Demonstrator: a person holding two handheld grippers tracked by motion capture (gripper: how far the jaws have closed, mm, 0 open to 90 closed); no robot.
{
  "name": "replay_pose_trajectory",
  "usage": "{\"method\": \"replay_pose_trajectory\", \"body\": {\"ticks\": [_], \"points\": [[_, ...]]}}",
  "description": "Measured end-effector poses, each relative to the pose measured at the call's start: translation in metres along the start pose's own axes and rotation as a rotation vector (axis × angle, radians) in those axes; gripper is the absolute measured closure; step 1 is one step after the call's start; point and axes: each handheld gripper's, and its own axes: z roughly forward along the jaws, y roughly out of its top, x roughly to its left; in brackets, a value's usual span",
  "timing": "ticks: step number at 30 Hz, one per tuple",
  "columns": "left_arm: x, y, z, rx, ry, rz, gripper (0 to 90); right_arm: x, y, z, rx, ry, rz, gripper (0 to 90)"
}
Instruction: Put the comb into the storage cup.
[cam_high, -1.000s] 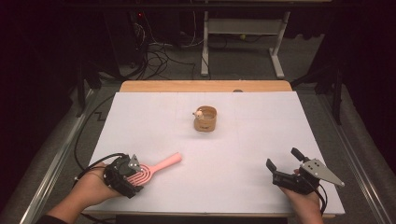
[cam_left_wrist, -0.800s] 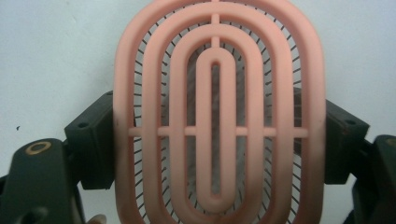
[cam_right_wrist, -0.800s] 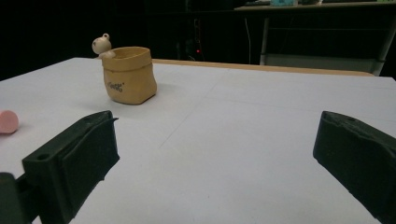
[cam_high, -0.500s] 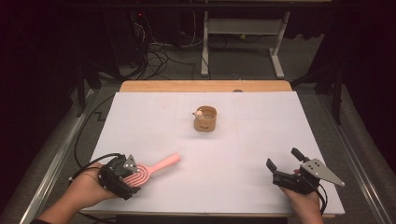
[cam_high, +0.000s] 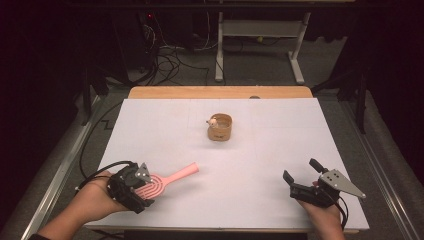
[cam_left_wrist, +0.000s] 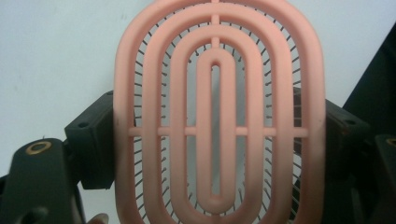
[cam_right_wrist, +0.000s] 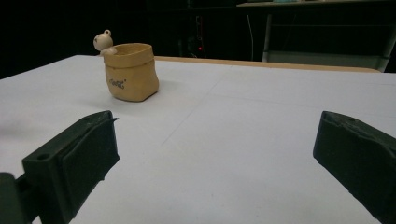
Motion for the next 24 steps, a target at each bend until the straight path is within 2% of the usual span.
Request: {"method": "replay_pose_trajectory", "body": {"ticks": [3, 6, 8, 10, 11, 12, 13, 16, 19, 21, 24], "points": [[-0.006, 0.014, 0.000, -0.009, 0.002, 0.014, 18.4, 0.001, 0.001, 0.000, -0.007, -0.004, -0.009, 0.6], [-0.007, 0.022, 0.001, -0.027, -0.015, -0.001, 18.4, 0.002, 0.002, 0.001, -0.009, -0.006, -0.023, 0.6], [-0.009, 0.026, 0.001, -0.016, 0.009, 0.015, 18.4, 0.003, 0.003, 0.002, -0.004, -0.009, -0.035, 0.6], [-0.009, 0.029, 0.000, -0.011, 0.010, 0.026, 18.4, 0.004, 0.004, 0.004, -0.001, -0.004, -0.041, 0.6], [-0.009, 0.034, -0.004, -0.030, -0.010, 0.020, 18.4, 0.005, 0.004, 0.005, 0.003, -0.004, -0.045, 0.6], [-0.009, 0.036, -0.006, -0.028, -0.010, 0.020, 18.4, 0.005, 0.005, 0.006, 0.005, -0.004, -0.046, 0.6], [-0.011, 0.039, -0.007, -0.019, 0.014, 0.038, 18.4, 0.006, 0.005, 0.008, 0.010, -0.001, -0.047, 0.6], [-0.013, 0.049, -0.014, -0.024, 0.008, 0.047, 18.4, 0.010, 0.007, 0.012, 0.017, 0.008, -0.058, 0.6], [-0.020, 0.062, -0.018, -0.022, 0.003, 0.073, 18.4, 0.013, 0.011, 0.015, 0.019, 0.013, -0.079, 0.6], [-0.021, 0.064, -0.017, -0.024, -0.005, 0.073, 18.4, 0.015, 0.013, 0.016, 0.019, 0.012, -0.085, 0.6], [-0.026, 0.077, -0.013, -0.016, -0.016, 0.092, 18.4, 0.022, 0.016, 0.022, 0.026, 0.019, -0.129, 0.6]]}}
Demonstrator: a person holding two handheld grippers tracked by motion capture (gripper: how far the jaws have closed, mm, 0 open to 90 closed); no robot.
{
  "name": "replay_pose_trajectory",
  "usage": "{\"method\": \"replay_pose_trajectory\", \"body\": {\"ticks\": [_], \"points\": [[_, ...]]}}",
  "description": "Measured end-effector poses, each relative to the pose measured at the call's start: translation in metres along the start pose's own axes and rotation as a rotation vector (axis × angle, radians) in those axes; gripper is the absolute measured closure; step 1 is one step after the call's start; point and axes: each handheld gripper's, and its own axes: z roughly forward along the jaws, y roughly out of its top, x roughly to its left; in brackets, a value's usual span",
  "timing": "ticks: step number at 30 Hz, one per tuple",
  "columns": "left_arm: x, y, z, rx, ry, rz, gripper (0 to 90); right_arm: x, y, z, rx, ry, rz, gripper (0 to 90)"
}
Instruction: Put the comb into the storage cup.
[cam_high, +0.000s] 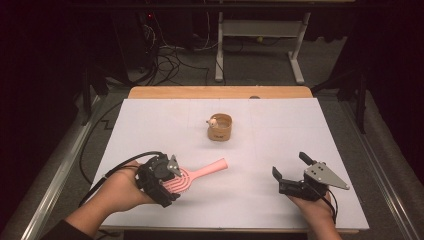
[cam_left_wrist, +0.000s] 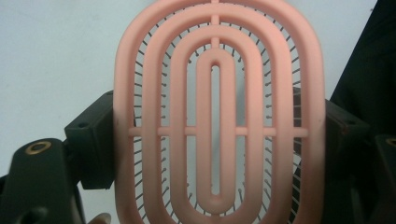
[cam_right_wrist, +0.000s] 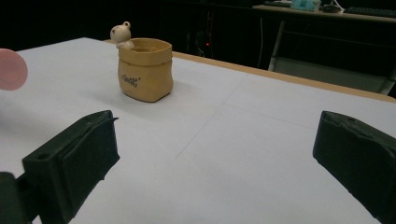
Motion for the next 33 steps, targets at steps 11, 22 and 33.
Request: {"method": "replay_pose_trajectory", "body": {"ticks": [11, 22, 33], "points": [[0.005, 0.016, 0.018, -0.023, -0.031, -0.007, 18.3, 0.009, 0.023, 0.034, 0.028, 0.049, -0.051, 0.6], [0.018, 0.019, 0.015, -0.038, -0.024, -0.044, 18.4, 0.022, 0.033, 0.056, 0.021, 0.058, -0.140, 0.5], [0.023, 0.043, 0.013, -0.017, -0.003, -0.032, 18.3, 0.023, 0.013, 0.054, 0.111, 0.049, -0.258, 0.5]]}}
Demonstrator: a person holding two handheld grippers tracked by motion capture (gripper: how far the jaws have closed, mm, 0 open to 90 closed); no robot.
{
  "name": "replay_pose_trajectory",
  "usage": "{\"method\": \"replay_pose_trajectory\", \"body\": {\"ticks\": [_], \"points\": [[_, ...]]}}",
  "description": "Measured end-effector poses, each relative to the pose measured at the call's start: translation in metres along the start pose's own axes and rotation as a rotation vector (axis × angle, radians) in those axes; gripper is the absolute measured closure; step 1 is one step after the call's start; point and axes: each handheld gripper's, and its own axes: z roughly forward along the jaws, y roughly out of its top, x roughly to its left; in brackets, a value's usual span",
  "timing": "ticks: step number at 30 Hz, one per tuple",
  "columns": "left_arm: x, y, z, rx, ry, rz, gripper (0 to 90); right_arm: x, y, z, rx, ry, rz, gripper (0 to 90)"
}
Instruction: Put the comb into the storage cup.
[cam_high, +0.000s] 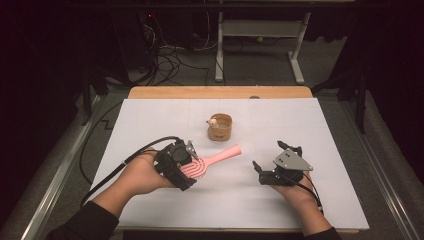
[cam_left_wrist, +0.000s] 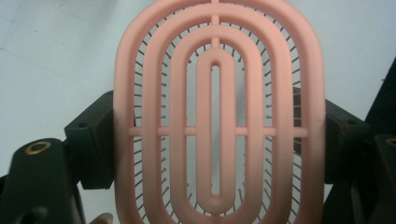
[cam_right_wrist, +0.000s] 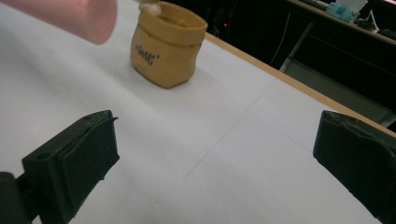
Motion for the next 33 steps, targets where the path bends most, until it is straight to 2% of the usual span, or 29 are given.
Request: {"method": "replay_pose_trajectory", "body": {"ticks": [3, 7, 11, 17, 18, 19, 20, 22, 24, 27, 28, 31, 33], "points": [[0.001, 0.004, 0.009, 0.014, -0.007, 0.001, 18.3, 0.002, -0.004, -0.001, 0.018, -0.002, -0.054, 0.5], [0.000, 0.009, 0.014, 0.008, -0.019, -0.007, 18.3, 0.004, -0.007, -0.003, 0.032, 0.001, -0.088, 0.5], [-0.003, 0.010, 0.020, 0.020, -0.020, -0.003, 18.3, 0.009, -0.009, -0.003, 0.042, -0.005, -0.146, 0.6], [-0.003, 0.015, 0.025, 0.016, -0.036, -0.005, 18.3, 0.021, -0.010, -0.001, 0.057, 0.005, -0.226, 0.6], [-0.004, 0.016, 0.025, 0.016, -0.035, -0.003, 18.3, 0.024, -0.010, 0.000, 0.061, 0.009, -0.252, 0.6], [-0.004, 0.016, 0.025, 0.016, -0.035, -0.003, 18.3, 0.024, -0.010, 0.000, 0.061, 0.009, -0.252, 0.6], [-0.007, 0.019, 0.026, 0.021, -0.026, 0.012, 18.3, 0.028, -0.011, 0.000, 0.065, 0.009, -0.281, 0.6], [-0.008, 0.022, 0.026, 0.017, -0.031, 0.017, 18.4, 0.029, -0.011, 0.000, 0.066, 0.010, -0.283, 0.6], [-0.012, 0.029, 0.025, 0.019, -0.032, 0.031, 18.3, 0.033, -0.010, 0.000, 0.061, 0.013, -0.312, 0.9], [-0.015, 0.034, 0.026, 0.029, -0.023, 0.040, 18.3, 0.035, -0.009, 0.000, 0.060, 0.011, -0.329, 0.9], [-0.016, 0.038, 0.027, 0.023, -0.032, 0.037, 18.3, 0.036, -0.009, -0.001, 0.060, 0.008, -0.347, 1.0], [-0.018, 0.041, 0.029, 0.027, -0.031, 0.042, 18.3, 0.036, -0.008, -0.002, 0.055, 0.002, -0.346, 1.2], [-0.022, 0.046, 0.033, 0.033, -0.038, 0.053, 18.3, 0.038, -0.007, -0.004, 0.048, -0.001, -0.367, 1.7]]}}
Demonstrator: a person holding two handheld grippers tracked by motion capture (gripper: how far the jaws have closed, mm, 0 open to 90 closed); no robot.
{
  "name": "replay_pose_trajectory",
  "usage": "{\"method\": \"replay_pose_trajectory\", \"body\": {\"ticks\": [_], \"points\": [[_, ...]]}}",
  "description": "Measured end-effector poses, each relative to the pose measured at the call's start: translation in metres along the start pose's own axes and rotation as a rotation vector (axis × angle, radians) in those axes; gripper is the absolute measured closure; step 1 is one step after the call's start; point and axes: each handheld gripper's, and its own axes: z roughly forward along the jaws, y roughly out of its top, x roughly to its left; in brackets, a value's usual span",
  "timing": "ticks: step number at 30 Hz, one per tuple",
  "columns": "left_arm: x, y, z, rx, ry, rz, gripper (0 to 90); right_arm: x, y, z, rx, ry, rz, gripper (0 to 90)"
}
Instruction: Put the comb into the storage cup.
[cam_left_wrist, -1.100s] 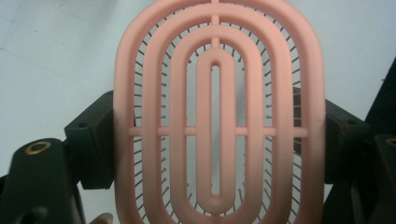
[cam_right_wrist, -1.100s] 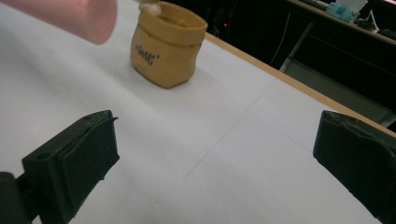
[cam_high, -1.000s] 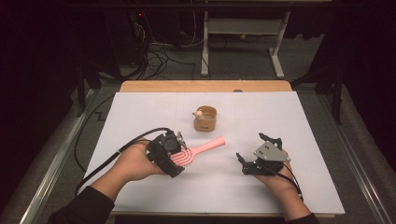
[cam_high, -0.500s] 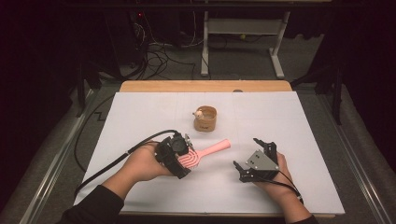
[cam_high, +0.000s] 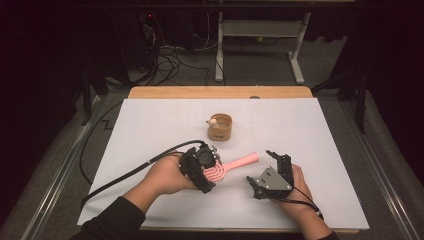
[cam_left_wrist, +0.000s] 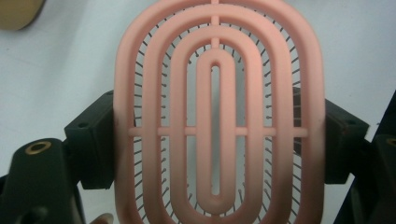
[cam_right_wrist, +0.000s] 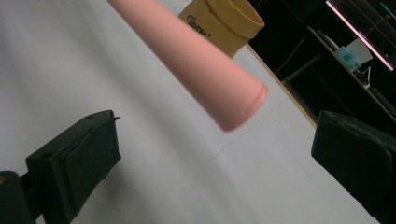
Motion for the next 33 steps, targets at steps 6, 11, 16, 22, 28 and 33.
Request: {"method": "replay_pose_trajectory", "body": {"ticks": [6, 11, 16, 22, 28, 33], "points": [[-0.003, 0.006, 0.006, -0.015, -0.015, 0.002, 18.3, 0.004, 0.004, -0.001, -0.006, 0.004, -0.044, 3.3], [-0.005, 0.008, 0.012, -0.006, -0.019, 0.002, 18.3, 0.008, 0.006, 0.001, -0.006, 0.004, -0.071, 6.1], [-0.004, 0.008, 0.011, -0.006, -0.012, 0.006, 18.4, 0.011, 0.009, 0.001, -0.006, -0.002, -0.113, 10.0], [-0.005, 0.009, 0.009, -0.012, -0.009, 0.001, 18.4, 0.017, 0.014, 0.002, -0.014, -0.006, -0.129, 14.0], [-0.010, 0.014, 0.009, -0.007, -0.003, 0.016, 18.4, 0.022, 0.018, 0.002, -0.022, 0.001, -0.165, 17.4], [-0.011, 0.017, 0.008, 0.005, -0.004, 0.017, 18.4, 0.025, 0.021, 0.001, -0.034, -0.006, -0.182, 22.6]]}}
